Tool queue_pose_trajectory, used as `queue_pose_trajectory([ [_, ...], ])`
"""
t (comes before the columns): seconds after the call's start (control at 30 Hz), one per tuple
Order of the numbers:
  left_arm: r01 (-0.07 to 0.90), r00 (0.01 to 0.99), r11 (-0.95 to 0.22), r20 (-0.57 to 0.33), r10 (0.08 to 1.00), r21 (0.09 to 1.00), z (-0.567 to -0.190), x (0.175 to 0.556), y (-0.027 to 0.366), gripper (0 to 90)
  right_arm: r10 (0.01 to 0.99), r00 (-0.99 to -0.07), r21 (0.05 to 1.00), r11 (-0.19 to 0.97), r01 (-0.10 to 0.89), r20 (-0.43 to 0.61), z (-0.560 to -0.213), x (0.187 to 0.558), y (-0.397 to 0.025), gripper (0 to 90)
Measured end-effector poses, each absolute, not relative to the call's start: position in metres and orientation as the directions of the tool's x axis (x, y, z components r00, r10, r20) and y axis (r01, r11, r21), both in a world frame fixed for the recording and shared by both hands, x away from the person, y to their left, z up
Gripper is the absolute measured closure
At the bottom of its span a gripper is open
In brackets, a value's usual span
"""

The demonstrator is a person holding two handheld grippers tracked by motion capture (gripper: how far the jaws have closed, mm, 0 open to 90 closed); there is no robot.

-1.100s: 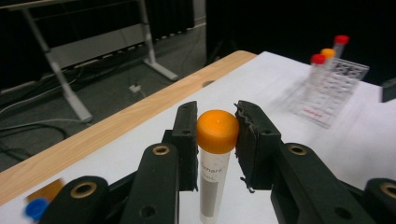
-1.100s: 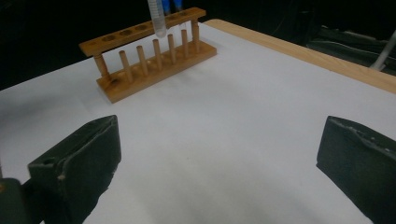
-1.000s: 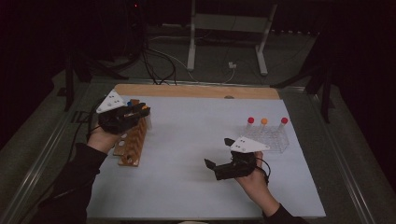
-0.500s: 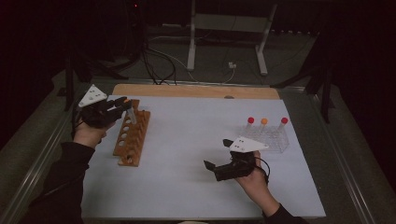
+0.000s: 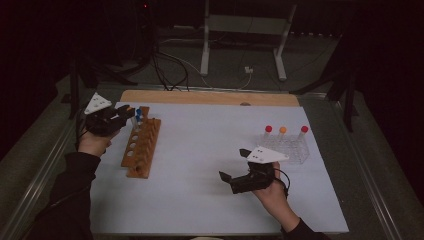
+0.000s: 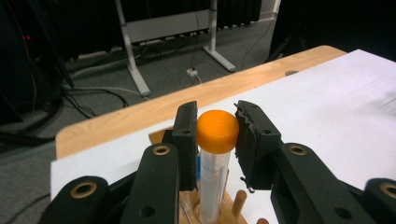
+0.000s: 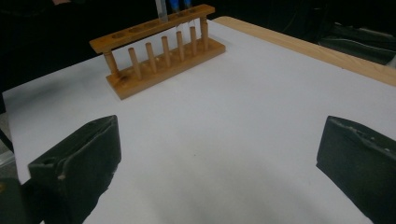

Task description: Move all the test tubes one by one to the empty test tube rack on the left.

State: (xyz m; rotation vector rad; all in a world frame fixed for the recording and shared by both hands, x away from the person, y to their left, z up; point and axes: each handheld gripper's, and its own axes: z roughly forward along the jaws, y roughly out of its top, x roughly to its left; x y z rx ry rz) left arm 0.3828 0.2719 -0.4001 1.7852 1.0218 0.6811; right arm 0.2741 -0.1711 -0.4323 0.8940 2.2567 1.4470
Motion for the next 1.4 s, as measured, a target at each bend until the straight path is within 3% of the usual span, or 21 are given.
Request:
queue_pose_trajectory([
  [0.63, 0.424, 0.484, -0.224, -0.010, 0.875, 0.877, -0.438, 0.389, 0.269, 71.6, 0.652, -0.754, 0.899, 0.285, 0.334, 0.074, -0.432, 0.274, -0.173, 0.0],
  [1.07, 0.437, 0.501, -0.252, -0.001, 0.866, 0.864, -0.442, 0.387, 0.267, 70.0, 0.652, -0.755, 0.900, 0.282, 0.333, 0.075, -0.431, 0.274, -0.174, 0.0],
  [1.1, 0.436, 0.501, -0.254, 0.001, 0.865, 0.863, -0.441, 0.386, 0.267, 68.7, 0.654, -0.753, 0.900, 0.281, 0.333, 0.075, -0.431, 0.274, -0.174, 0.0],
  [1.27, 0.429, 0.520, -0.236, -0.025, 0.854, 0.872, -0.431, 0.376, 0.263, 43.9, 0.659, -0.749, 0.903, 0.275, 0.329, 0.072, -0.429, 0.274, -0.177, 0.0],
  [1.4, 0.406, 0.563, -0.245, -0.030, 0.826, 0.881, -0.425, 0.363, 0.256, 32.2, 0.675, -0.735, 0.910, 0.266, 0.319, 0.061, -0.424, 0.276, -0.184, 0.0],
])
